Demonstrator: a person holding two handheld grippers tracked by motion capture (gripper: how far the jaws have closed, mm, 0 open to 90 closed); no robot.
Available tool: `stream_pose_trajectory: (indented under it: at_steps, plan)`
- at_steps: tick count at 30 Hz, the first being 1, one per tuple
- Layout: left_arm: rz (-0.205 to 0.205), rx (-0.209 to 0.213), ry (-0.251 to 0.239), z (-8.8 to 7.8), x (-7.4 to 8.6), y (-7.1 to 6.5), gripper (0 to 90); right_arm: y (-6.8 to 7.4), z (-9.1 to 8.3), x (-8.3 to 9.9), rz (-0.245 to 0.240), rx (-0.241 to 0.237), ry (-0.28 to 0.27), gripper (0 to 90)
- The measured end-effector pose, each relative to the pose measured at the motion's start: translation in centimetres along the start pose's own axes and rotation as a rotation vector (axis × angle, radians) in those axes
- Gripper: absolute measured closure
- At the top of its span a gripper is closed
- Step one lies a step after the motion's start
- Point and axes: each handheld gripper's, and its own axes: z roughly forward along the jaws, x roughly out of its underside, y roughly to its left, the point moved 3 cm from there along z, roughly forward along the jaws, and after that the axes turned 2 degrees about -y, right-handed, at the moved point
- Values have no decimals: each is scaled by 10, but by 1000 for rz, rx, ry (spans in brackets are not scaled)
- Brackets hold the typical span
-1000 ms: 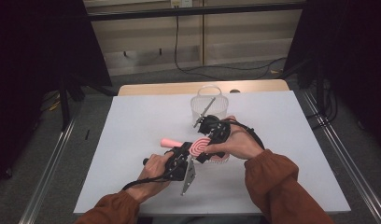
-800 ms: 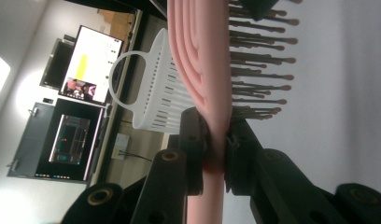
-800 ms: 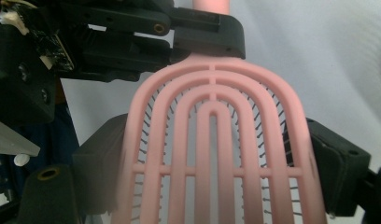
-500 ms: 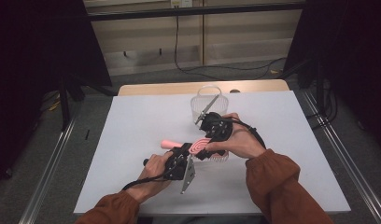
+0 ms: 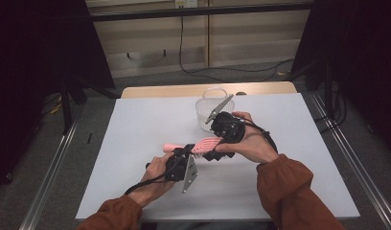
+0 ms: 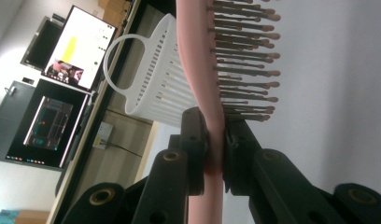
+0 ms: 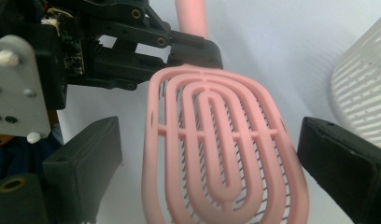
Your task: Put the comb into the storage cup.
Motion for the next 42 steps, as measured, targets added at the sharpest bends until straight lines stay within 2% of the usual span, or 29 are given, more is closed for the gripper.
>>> stream_pose_trajectory:
  at_steps: [8,10,12,14,16,23,26,28,30,35,38,42]
  plan:
    - [-69,5,-3,-1,3,6,810,2,-8,-2,-19,19,-67,36]
    - [-113,17,-22,-1,5,9,810,2,-11,-2,-25,22,-83,29]
    - [-126,16,-16,-1,7,10,810,2,-14,-1,-34,22,-108,30]
    - [-142,17,-18,0,8,12,810,1,-16,0,-25,19,-128,42]
    - [-154,17,-13,-1,9,13,810,1,-18,0,-31,39,-153,40]
    - [-204,4,-19,-4,15,23,810,0,-28,1,-25,38,-227,37]
    - [-250,8,-24,-5,18,26,810,0,-31,5,-8,47,-260,38]
    - [-261,10,-22,-5,20,28,810,0,-31,9,2,49,-284,39]
    - [-288,17,-25,-6,22,29,810,-2,-31,12,5,63,-290,38]
    - [-350,40,-44,-8,25,34,810,-4,-27,21,17,59,-284,50]
    - [-413,64,-62,-9,27,37,810,-5,-24,25,22,53,-294,50]
    - [-476,80,-91,-12,31,41,810,-4,-21,29,23,48,-304,55]
